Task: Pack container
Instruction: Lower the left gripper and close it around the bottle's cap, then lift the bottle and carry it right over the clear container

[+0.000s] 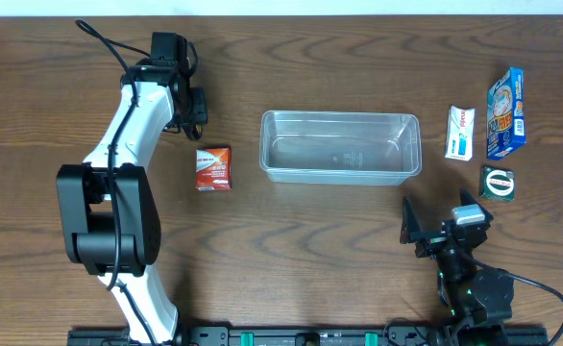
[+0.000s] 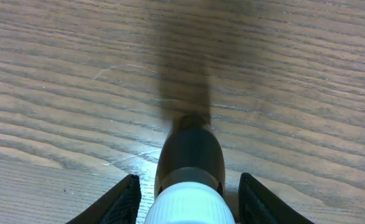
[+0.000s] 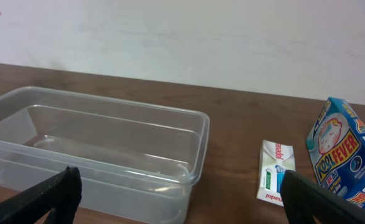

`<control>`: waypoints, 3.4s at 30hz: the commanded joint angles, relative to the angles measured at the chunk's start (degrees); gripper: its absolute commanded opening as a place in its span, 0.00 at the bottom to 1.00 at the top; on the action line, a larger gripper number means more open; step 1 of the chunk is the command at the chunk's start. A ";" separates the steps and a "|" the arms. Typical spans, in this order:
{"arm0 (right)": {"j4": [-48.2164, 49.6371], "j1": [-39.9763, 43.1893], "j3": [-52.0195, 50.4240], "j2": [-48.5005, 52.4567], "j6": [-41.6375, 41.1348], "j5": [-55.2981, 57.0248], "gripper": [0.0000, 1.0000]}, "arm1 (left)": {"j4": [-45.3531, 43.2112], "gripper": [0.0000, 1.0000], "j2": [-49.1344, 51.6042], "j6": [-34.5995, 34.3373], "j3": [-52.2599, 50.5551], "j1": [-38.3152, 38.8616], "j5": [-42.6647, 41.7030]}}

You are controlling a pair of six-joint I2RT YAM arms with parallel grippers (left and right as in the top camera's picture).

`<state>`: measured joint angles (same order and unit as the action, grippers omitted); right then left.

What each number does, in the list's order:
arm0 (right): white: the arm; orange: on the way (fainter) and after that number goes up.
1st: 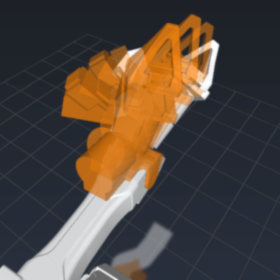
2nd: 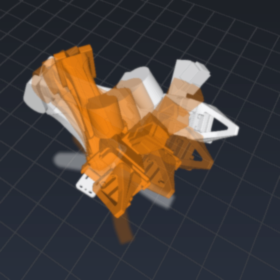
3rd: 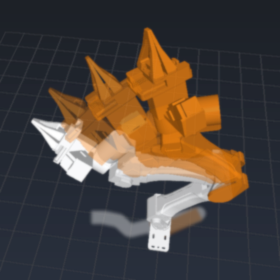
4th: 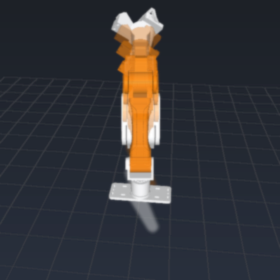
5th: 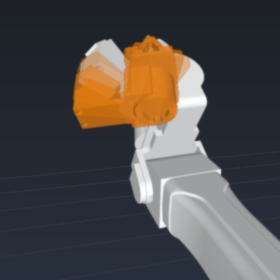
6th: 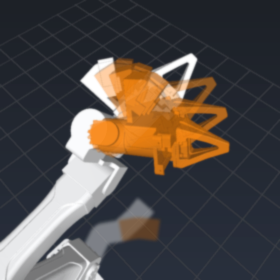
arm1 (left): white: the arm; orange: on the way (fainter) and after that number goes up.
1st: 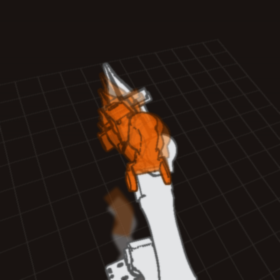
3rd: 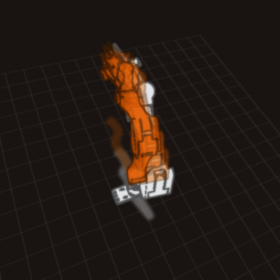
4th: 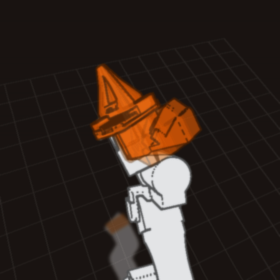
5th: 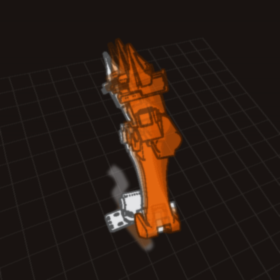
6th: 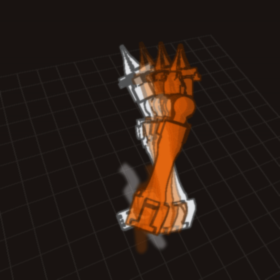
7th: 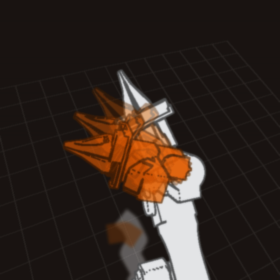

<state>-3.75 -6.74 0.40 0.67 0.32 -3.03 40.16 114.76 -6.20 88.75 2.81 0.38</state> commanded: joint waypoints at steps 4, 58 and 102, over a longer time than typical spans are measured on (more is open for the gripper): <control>-0.17 1.09 -0.11 -0.35 0.59 -0.22 0.99 | 0.02 0.51 0.98 -0.13 -0.96 0.13 0.09; -0.17 1.09 -0.11 -0.35 0.59 -0.24 0.99 | 13.92 0.27 -15.23 -2.80 14.91 7.15 3.50; -0.17 1.09 -0.11 -0.35 0.59 -0.22 0.99 | 11.32 0.27 -14.75 -16.96 0.37 26.05 1.62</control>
<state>-3.75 -6.74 0.40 0.67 0.32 -3.03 51.86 100.20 -23.77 89.32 28.27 1.87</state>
